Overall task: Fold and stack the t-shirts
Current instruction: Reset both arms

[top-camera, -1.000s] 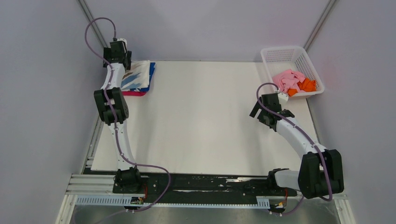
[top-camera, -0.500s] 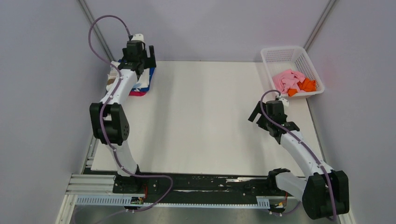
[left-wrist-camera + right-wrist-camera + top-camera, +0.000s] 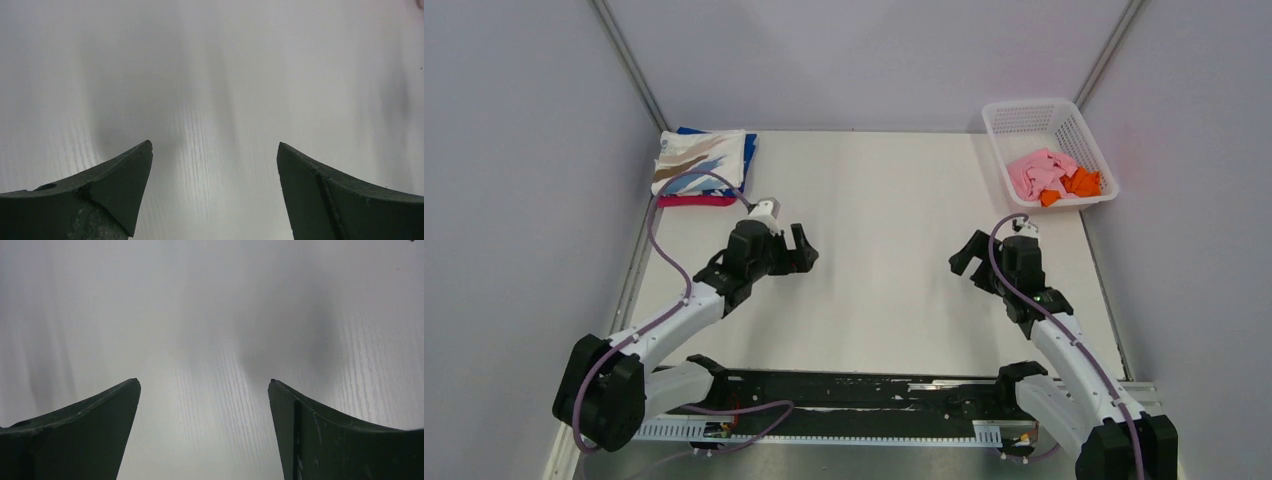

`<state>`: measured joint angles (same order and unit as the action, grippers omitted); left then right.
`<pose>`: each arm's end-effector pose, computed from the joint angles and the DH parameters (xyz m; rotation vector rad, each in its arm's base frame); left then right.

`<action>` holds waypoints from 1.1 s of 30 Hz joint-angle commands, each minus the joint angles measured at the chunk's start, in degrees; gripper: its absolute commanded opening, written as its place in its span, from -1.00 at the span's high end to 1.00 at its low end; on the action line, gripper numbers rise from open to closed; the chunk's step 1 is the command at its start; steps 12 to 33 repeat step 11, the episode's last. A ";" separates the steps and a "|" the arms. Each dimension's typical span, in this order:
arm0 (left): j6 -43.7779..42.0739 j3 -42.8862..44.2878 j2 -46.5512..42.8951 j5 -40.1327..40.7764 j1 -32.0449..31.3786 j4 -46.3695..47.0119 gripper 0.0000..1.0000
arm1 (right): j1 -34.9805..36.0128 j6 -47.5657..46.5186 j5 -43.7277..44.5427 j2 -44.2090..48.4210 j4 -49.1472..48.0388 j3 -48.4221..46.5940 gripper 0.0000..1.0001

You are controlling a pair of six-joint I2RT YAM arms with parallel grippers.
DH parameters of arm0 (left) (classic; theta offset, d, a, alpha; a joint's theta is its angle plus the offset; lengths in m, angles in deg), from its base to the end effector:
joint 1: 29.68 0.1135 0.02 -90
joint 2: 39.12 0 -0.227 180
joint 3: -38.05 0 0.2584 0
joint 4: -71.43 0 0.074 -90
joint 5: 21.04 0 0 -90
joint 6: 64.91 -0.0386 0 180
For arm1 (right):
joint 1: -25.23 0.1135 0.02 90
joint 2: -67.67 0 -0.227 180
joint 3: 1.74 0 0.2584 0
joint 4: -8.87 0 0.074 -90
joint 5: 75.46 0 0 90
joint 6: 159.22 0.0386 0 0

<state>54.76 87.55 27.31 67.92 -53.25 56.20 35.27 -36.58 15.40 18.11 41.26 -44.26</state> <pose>0.2488 -0.1093 0.1864 -0.1053 2.1826 -0.5586 0.2130 0.0371 0.1831 0.4561 2.2411 0.3771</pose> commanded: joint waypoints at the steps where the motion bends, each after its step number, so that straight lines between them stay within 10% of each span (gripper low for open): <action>1: 6.87 -5.18 -5.19 1.86 -3.34 6.28 -1.00 | -0.11 1.44 -3.06 3.02 -4.04 2.66 -1.00; 33: 6.95 -5.02 -6.03 4.79 -3.97 4.61 -1.00 | -0.11 1.95 0.91 8.73 -4.84 5.52 -1.00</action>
